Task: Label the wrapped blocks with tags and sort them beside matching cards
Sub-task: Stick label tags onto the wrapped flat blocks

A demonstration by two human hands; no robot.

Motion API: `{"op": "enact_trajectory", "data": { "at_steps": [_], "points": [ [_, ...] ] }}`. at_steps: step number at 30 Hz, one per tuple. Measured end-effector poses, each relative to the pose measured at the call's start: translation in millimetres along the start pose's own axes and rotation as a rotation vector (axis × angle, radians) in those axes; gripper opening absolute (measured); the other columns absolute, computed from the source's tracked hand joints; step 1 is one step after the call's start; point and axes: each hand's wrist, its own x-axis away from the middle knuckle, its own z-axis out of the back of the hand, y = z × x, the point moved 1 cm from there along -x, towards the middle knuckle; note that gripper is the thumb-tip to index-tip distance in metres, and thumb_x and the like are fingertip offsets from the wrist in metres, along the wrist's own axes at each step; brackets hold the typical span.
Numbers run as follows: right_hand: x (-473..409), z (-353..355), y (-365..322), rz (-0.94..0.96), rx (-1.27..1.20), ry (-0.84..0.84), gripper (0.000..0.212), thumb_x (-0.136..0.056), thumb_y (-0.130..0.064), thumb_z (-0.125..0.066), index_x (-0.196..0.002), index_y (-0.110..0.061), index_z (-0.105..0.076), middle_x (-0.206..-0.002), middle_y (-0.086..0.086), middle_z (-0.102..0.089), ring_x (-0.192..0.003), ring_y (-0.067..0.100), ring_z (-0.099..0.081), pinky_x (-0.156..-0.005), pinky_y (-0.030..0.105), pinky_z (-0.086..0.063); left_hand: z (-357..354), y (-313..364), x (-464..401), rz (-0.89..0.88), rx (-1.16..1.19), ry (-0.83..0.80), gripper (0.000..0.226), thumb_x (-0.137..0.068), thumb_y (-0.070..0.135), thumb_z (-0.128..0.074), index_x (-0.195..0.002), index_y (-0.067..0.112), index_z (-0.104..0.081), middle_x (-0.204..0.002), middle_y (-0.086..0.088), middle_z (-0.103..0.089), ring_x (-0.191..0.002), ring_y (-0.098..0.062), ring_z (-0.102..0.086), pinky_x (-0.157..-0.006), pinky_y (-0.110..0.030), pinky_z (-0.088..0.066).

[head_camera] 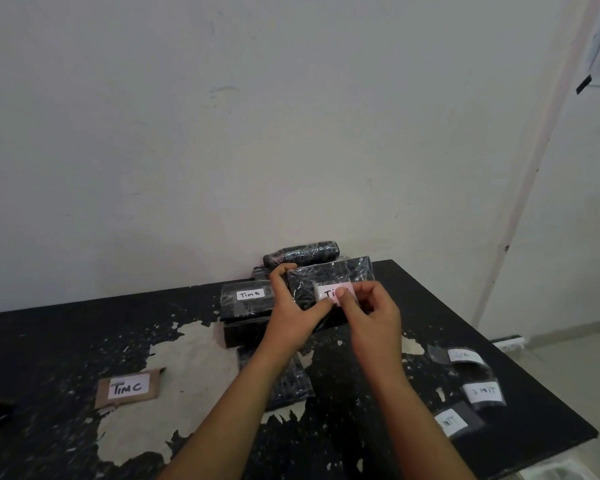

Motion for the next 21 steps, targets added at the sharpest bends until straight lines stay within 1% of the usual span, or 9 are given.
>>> {"op": "enact_trajectory", "data": {
  "at_steps": [2, 3, 4, 6, 8, 12, 15, 18, 21],
  "points": [
    [-0.6, -0.1, -0.5, -0.004, 0.002, 0.003, 0.004, -0.103, -0.022, -0.077, -0.1, -0.024, -0.075, -0.093, -0.006, -0.08, -0.084, 0.01, -0.076, -0.074, 0.024, -0.063, 1.1, -2.9, -1.8, -0.003, 0.003, -0.001, 0.074, -0.085, 0.033, -0.08, -0.134, 0.055, -0.029, -0.136, -0.01, -0.063, -0.11, -0.025, -0.072, -0.101, -0.05, -0.061],
    [-1.0, -0.2, -0.7, -0.003, 0.006, 0.003, 0.004, -0.103, -0.022, -0.077, -0.099, -0.024, -0.075, -0.093, -0.006, -0.079, -0.083, 0.009, -0.075, -0.073, 0.022, -0.062, 1.7, -4.9, -2.9, 0.002, 0.006, -0.006, 0.07, -0.09, 0.026, -0.076, -0.134, 0.053, -0.029, -0.13, -0.013, -0.066, -0.097, -0.024, -0.073, -0.093, -0.046, -0.064],
    [-1.2, -0.3, -1.0, -0.002, 0.007, 0.004, 0.004, -0.103, -0.022, -0.077, -0.099, -0.023, -0.075, -0.092, -0.007, -0.079, -0.082, 0.008, -0.075, -0.072, 0.021, -0.06, 2.4, -6.6, -3.9, 0.008, 0.002, -0.012, 0.065, -0.096, 0.021, -0.071, -0.135, 0.051, -0.028, -0.123, -0.014, -0.068, -0.082, -0.021, -0.068, -0.081, -0.042, -0.062],
    [-1.7, -0.1, -1.1, 0.002, 0.008, 0.006, 0.004, -0.103, -0.022, -0.077, -0.099, -0.022, -0.075, -0.09, -0.008, -0.079, -0.081, 0.006, -0.074, -0.071, 0.018, -0.058, 3.4, -6.5, -4.2, 0.021, -0.027, -0.018, 0.057, -0.103, 0.017, -0.063, -0.137, 0.047, -0.028, -0.102, -0.011, -0.066, -0.06, -0.015, -0.051, -0.059, -0.031, -0.051],
    [-1.4, -0.1, -1.2, -0.001, 0.008, 0.005, 0.003, -0.103, -0.022, -0.077, -0.1, -0.022, -0.075, -0.092, -0.008, -0.079, -0.082, 0.005, -0.075, -0.072, 0.017, -0.059, 3.5, -5.7, -3.8, 0.03, -0.054, -0.02, 0.052, -0.106, 0.016, -0.057, -0.137, 0.046, -0.027, -0.087, -0.006, -0.058, -0.05, -0.01, -0.041, -0.051, -0.024, -0.043],
    [-0.9, -0.2, -0.6, -0.003, 0.013, 0.005, 0.003, -0.103, -0.023, -0.077, -0.101, -0.024, -0.075, -0.094, -0.009, -0.08, -0.085, 0.006, -0.075, -0.074, 0.019, -0.06, 5.1, -4.0, -2.6, 0.03, -0.062, -0.022, 0.048, -0.108, 0.016, -0.05, -0.137, 0.047, -0.028, -0.083, -0.007, -0.049, -0.045, -0.004, -0.037, -0.047, -0.02, -0.039],
    [-0.5, 0.0, -0.7, 0.001, 0.002, 0.001, 0.004, -0.103, -0.022, -0.077, -0.1, -0.024, -0.075, -0.094, -0.009, -0.08, -0.084, 0.005, -0.075, -0.073, 0.017, -0.059, 6.8, -2.1, -2.2, 0.031, -0.07, -0.015, 0.047, -0.11, 0.016, -0.047, -0.135, 0.051, -0.029, -0.088, -0.012, -0.05, -0.048, -0.007, -0.037, -0.049, -0.022, -0.038],
    [-0.2, -1.1, -0.9, 0.005, -0.001, -0.003, 0.004, -0.102, -0.021, -0.078, -0.1, -0.024, -0.075, -0.093, -0.007, -0.08, -0.083, 0.005, -0.075, -0.072, 0.015, -0.058, 8.3, -1.8, -2.1, 0.024, -0.067, -0.008, 0.047, -0.11, 0.016, -0.044, -0.134, 0.054, -0.029, -0.092, -0.012, -0.052, -0.051, -0.008, -0.039, -0.051, -0.023, -0.04],
    [-0.2, -2.5, -1.2, 0.016, 0.009, -0.005, 0.005, -0.102, -0.021, -0.078, -0.099, -0.024, -0.075, -0.093, -0.008, -0.079, -0.083, 0.005, -0.074, -0.072, 0.015, -0.057, 9.8, -0.5, -0.1, 0.013, -0.058, -0.004, 0.047, -0.111, 0.016, -0.042, -0.136, 0.054, -0.03, -0.09, -0.012, -0.05, -0.052, -0.01, -0.038, -0.051, -0.025, -0.039]
  ]
}}
